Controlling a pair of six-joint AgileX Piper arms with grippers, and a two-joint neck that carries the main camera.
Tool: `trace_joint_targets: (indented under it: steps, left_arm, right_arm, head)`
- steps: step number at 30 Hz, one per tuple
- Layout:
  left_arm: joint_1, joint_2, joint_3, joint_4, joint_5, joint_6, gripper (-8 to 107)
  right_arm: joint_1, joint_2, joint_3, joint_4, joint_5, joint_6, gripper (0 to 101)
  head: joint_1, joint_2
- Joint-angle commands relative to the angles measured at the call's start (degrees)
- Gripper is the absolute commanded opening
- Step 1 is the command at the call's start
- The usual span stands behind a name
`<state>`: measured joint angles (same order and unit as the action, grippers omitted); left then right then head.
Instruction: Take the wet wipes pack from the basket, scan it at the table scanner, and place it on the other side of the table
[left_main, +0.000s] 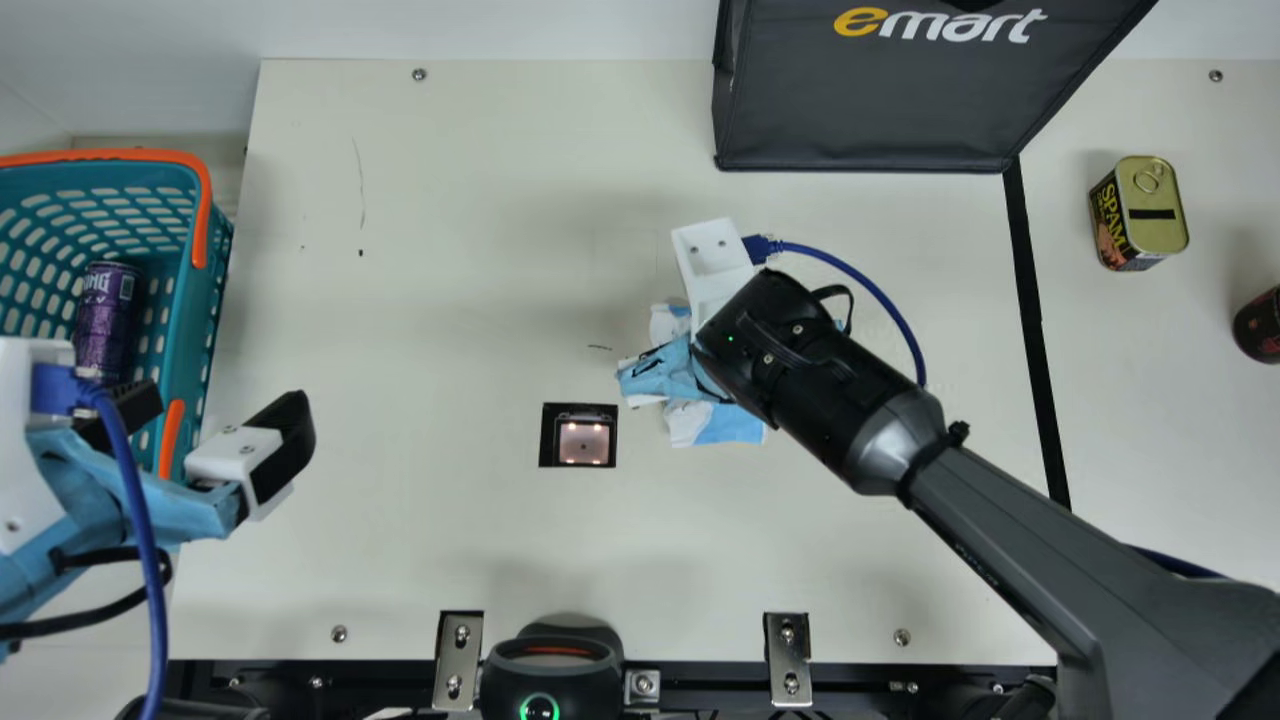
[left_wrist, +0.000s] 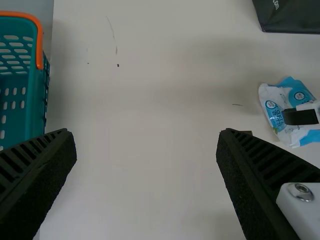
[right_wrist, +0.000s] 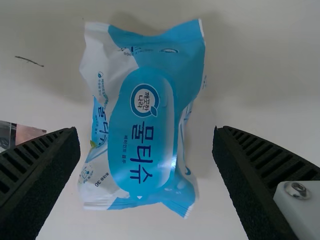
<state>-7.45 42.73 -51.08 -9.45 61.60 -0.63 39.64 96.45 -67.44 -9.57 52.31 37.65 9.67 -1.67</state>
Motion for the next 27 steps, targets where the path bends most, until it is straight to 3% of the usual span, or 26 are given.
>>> trace_joint_targets:
  steps: [1,11,23,27]
  left_arm:
    - [0.00,0.00,0.00,0.00,0.00,0.00,90]
    - [0.00,0.00,0.00,0.00,0.00,0.00,90]
    - [0.00,0.00,0.00,0.00,0.00,0.00,90]
    - [0.00,0.00,0.00,0.00,0.00,0.00,90]
  right_arm:
    - [0.03,0.14,0.69,0.65,-0.92,1.80,95]
    - [0.01,1.10,3.84,1.09,-5.03,5.97,95]
    - [0.00,1.42,5.72,1.22,-7.24,8.07,95]
    - [-0.06,1.47,6.26,1.82,-7.80,7.94,68]
  head:
    - [-1.75,0.09]
    - [-1.75,0.09]
    - [-1.75,0.09]
    - [-1.75,0.09]
